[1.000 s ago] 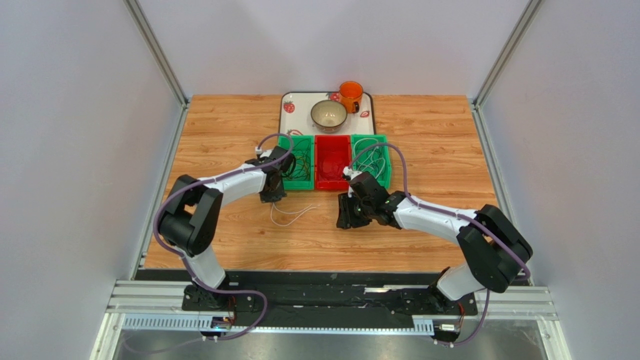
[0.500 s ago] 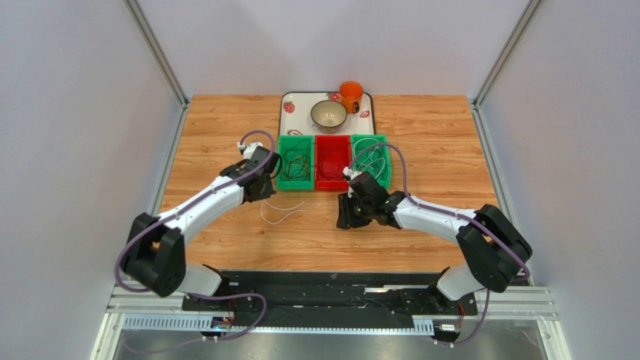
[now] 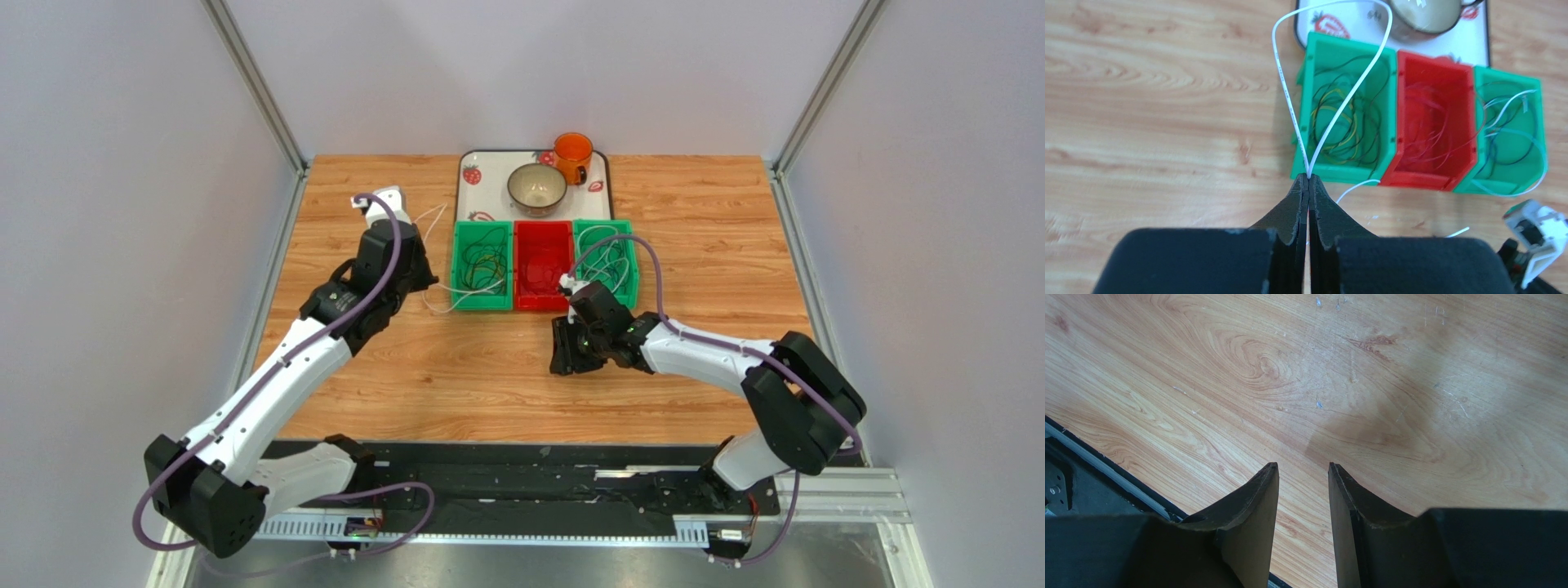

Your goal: Untangle the cables

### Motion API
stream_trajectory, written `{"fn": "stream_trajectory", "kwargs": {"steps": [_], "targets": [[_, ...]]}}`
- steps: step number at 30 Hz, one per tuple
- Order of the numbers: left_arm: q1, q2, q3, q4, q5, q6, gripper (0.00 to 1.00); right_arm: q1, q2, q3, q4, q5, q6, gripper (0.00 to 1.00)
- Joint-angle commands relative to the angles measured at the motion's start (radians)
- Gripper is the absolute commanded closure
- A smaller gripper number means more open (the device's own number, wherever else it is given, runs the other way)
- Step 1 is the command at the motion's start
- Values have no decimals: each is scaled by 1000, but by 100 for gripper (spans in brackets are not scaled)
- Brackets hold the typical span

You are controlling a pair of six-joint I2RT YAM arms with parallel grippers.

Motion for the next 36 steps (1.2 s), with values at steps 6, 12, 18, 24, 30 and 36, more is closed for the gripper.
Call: {"fn": "stream_trajectory", "kwargs": {"steps": [6,12,18,24,30,36], "targets": [[-11,142,105,282,-62,112,100,3,9,41,12,8,-2,61],[-11,326,206,279,-279,80,100,5,10,44,12,8,-2,61],[-35,503,336,232,-401,5,100,5,19,51,7,5,-4,61],[-71,624,360,155,-452,-80,100,5,22,51,9,5,-5,61],[-129,707,407,45,-561,-123,100,5,27,55,7,2,-5,61],[-164,802,502,-105,-618,-157,100,5,30,55,7,2,-7,62]]}}
